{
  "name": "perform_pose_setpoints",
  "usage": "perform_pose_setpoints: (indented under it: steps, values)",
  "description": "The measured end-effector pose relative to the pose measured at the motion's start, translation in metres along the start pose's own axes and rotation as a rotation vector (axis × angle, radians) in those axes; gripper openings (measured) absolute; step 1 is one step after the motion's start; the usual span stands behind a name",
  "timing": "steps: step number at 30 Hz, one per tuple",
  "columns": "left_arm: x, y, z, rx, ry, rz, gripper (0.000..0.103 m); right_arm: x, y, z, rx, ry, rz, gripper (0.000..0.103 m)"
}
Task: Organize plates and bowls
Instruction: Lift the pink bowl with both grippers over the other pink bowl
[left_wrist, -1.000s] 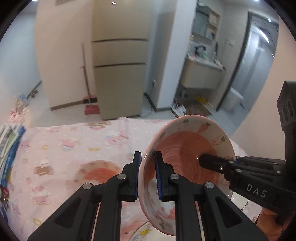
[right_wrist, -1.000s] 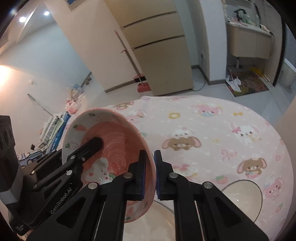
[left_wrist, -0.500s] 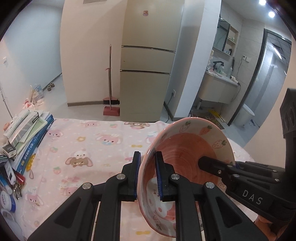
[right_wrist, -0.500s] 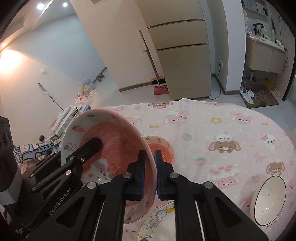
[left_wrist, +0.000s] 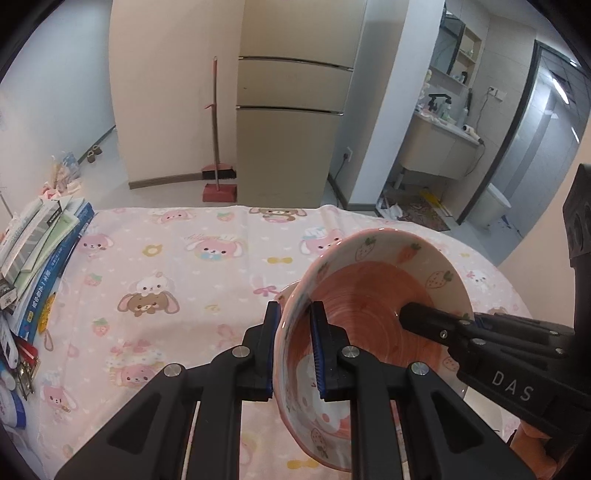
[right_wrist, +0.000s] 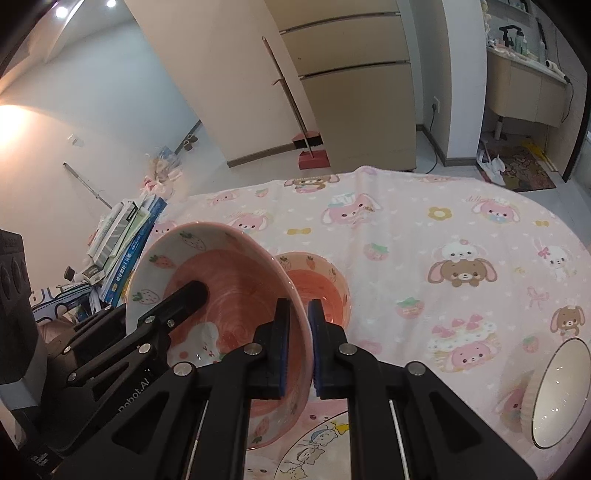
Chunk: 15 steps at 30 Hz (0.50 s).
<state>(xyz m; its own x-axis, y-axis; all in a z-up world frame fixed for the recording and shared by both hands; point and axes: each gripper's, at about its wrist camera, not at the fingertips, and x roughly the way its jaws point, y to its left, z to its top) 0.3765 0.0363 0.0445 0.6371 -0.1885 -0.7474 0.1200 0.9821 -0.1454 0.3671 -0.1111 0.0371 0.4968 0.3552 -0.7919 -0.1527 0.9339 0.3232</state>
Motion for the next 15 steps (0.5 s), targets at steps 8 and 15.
perform_pose_setpoints:
  steps: [8, 15]
  values:
    - [0.033, 0.015, -0.002, -0.035, 0.026, -0.005, 0.017, 0.033, -0.008, -0.001, 0.045, 0.02, 0.005, 0.011]
    - [0.054, 0.016, -0.006, -0.033, 0.054, -0.005, 0.017, 0.051, -0.013, -0.003, 0.049, 0.051, -0.053, 0.012]
